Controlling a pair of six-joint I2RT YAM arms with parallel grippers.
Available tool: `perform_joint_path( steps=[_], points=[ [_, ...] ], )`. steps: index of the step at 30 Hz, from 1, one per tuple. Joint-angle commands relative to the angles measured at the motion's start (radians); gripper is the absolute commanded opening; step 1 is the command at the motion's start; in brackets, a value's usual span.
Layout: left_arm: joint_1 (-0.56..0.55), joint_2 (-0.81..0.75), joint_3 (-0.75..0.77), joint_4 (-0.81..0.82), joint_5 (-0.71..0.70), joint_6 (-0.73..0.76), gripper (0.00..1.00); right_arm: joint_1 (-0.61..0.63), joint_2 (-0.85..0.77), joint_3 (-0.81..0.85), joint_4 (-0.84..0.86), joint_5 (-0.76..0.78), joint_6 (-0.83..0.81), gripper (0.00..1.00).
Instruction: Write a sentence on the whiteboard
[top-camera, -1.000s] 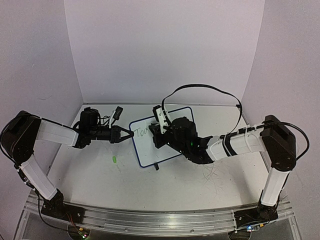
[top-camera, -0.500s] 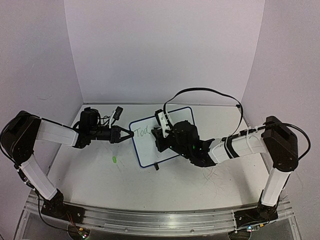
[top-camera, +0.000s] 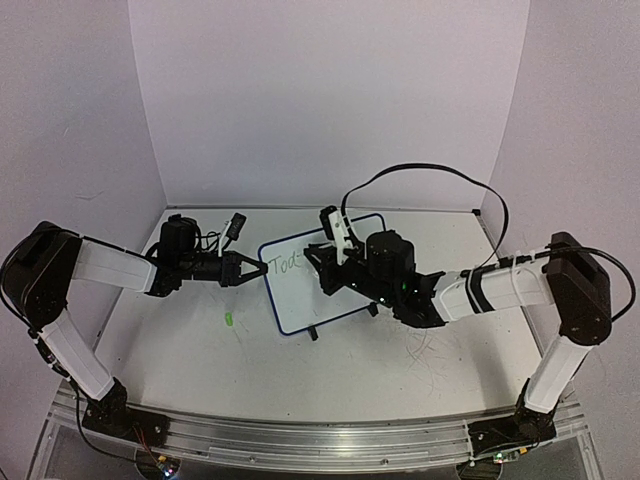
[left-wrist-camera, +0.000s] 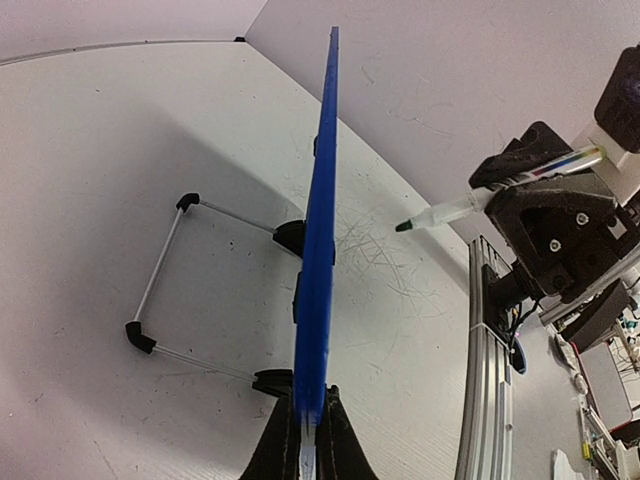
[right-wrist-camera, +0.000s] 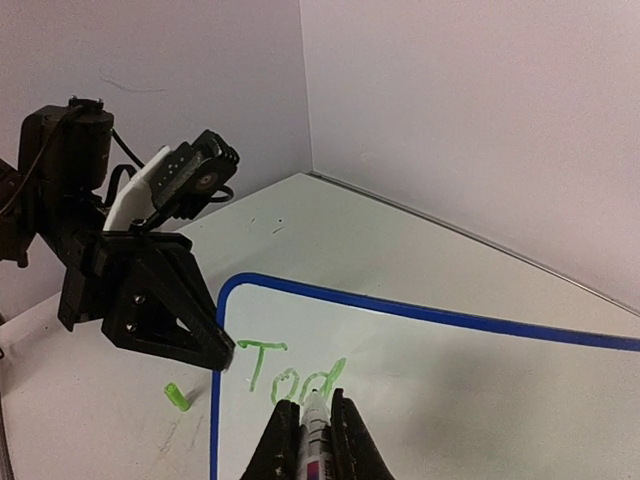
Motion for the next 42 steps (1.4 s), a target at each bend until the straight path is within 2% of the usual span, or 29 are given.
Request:
perform_joint_path(
  steps=[1,20,42],
  points=[
    [0.005,-0.038,0.019,0.010,0.012,0.024,0.00,-0.008,0.028,0.057,0.011,0.043,0.000,0.00],
    [0.004,-0.037,0.018,0.010,0.012,0.027,0.00,-0.008,0.077,0.087,-0.006,0.139,0.012,0.00],
    [0.004,-0.040,0.018,0.009,0.011,0.026,0.00,-0.004,0.102,0.091,-0.026,0.075,0.006,0.00]
  ],
)
